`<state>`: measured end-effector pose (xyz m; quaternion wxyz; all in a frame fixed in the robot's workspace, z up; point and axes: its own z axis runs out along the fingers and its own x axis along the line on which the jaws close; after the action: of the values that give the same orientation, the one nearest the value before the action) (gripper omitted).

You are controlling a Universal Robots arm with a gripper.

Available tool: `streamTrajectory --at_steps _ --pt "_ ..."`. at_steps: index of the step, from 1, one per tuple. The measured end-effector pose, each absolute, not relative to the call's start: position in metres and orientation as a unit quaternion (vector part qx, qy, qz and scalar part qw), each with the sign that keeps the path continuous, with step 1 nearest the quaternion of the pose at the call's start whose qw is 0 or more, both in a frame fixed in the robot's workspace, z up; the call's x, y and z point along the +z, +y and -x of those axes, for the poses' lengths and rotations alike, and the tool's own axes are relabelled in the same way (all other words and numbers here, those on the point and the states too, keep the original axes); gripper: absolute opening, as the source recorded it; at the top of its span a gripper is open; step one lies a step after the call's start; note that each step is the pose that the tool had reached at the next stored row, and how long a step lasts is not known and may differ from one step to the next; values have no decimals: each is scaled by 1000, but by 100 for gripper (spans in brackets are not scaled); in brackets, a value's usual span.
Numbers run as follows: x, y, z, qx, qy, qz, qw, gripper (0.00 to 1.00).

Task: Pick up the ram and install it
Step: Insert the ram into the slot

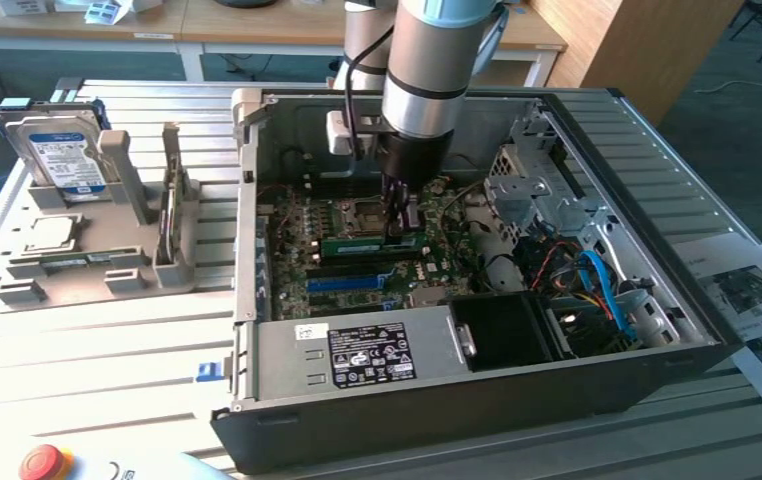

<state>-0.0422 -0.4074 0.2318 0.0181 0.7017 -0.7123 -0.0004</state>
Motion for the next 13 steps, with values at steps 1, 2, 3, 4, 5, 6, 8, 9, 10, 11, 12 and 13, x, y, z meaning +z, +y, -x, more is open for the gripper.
streamTrajectory --at_steps 1,2,3,4,5,6,8,9,10,11,12,13 --pt "231 -407 42 0 -712 -702 18 12" --pt "231 -407 42 0 -712 -702 18 12" --pt "231 -407 42 0 -712 -702 18 12" --pt "231 -407 42 0 -712 -702 18 12" --pt "231 -407 42 0 -712 -702 18 12" --pt "231 -407 42 0 -712 -702 18 12" --pt "231 -407 42 0 -712 -702 18 12" --pt "231 -407 42 0 -712 -702 18 12" --pt "231 -407 42 0 -712 -702 18 12" --pt "231 -407 42 0 -712 -702 18 12" --pt "231 -407 42 0 -712 -702 18 12" --pt "231 -407 42 0 -712 -702 18 12"
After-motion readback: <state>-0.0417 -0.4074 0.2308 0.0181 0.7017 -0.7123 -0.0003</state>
